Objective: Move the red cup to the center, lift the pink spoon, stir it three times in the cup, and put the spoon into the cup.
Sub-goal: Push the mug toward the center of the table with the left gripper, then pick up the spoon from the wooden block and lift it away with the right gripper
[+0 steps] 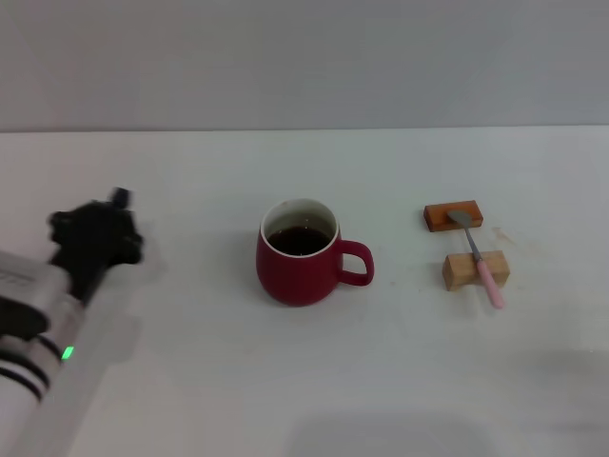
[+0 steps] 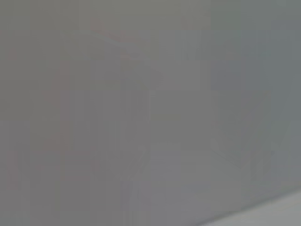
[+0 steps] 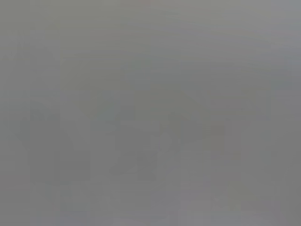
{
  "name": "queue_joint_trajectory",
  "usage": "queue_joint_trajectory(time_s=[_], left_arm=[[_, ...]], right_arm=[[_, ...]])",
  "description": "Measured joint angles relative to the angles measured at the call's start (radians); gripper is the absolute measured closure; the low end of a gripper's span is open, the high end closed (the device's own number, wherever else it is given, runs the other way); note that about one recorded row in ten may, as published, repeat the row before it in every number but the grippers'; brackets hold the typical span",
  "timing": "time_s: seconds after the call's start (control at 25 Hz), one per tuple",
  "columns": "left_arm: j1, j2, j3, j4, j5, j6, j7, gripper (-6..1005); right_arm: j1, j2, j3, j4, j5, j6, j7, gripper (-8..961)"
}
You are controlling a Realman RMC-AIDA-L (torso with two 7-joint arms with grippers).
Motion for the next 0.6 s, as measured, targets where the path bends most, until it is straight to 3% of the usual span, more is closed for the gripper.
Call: queue_joint_trajectory(time_s=[0.24, 0.6], left_arm=[[0.045, 0.002, -0.062, 0.027, 0.000, 0.071, -0.091, 989], [0.055, 0.002, -0.072, 0.073, 0.000, 0.135, -0.230, 989]], right_arm=[[0.022, -0.002, -0.102, 0.001, -0.002, 0.000, 0.000, 240], [0.055, -0.006, -0.183, -0.014, -0.007, 0.005, -0.002, 241]])
